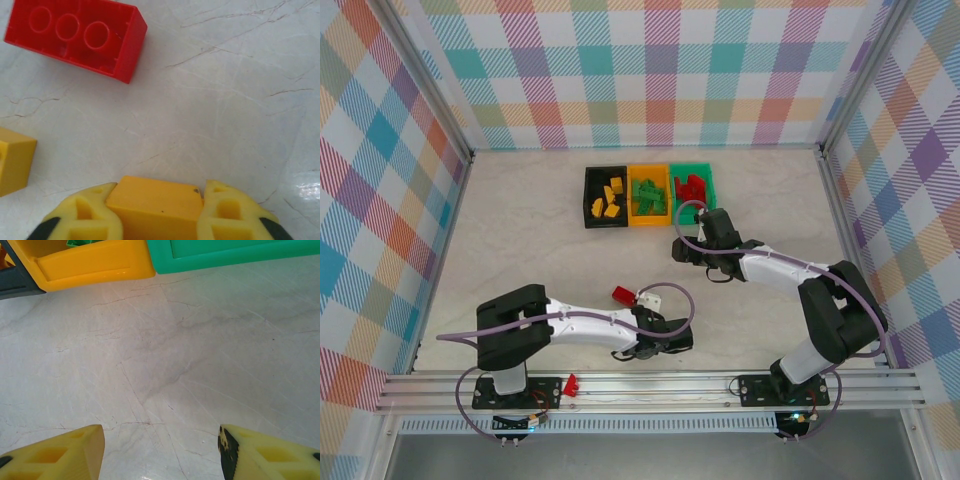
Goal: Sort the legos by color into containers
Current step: Pick up the lego from the middle-left of the table, then place the lego in the container.
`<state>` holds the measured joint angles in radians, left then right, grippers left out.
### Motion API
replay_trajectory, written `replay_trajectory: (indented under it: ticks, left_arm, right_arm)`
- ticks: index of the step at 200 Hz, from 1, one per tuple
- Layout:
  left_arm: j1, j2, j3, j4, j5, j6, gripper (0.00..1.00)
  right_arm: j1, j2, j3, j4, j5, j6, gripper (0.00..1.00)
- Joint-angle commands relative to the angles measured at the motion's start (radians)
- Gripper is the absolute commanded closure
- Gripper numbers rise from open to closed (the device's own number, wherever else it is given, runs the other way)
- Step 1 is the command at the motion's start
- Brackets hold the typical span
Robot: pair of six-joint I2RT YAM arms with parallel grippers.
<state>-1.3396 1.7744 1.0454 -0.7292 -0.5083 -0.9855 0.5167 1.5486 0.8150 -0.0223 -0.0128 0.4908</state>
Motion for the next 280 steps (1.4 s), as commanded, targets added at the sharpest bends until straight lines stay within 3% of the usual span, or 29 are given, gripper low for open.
replay_trajectory:
  ticks: [1, 73, 137, 168, 205, 280]
  left_arm:
    - [0.000, -0.063, 0.039, -0.071, -0.068, -0.010, 0.87]
    - [0.154, -0.239, 0.031, 0.002, -0.069, 0.113, 0.90]
    - [0.467, -0.340, 0.109, 0.072, -0.025, 0.365, 0.90]
    - [0.604, -0.263, 0.232, 0.091, 0.033, 0.497, 0.90]
    - [0.703, -0.119, 0.414, 0.094, 0.076, 0.606, 0.90]
    - [0.897, 0.161, 0.683, 0.098, 0.256, 0.628, 0.90]
  right_arm:
    - [0.005, -0.012, -0.002, 0.015, -0.008, 0.009, 0.38]
    - [0.004, -0.034, -0.009, 0.009, 0.016, 0.006, 0.38]
    - [0.003, -0.035, -0.011, 0.009, 0.022, 0.006, 0.38]
    - [0.003, -0.036, -0.011, 0.009, 0.022, 0.006, 0.38]
    - [0.004, -0.044, -0.014, 0.010, 0.022, 0.005, 0.38]
    - [0.003, -0.049, -0.016, 0.012, 0.033, 0.003, 0.38]
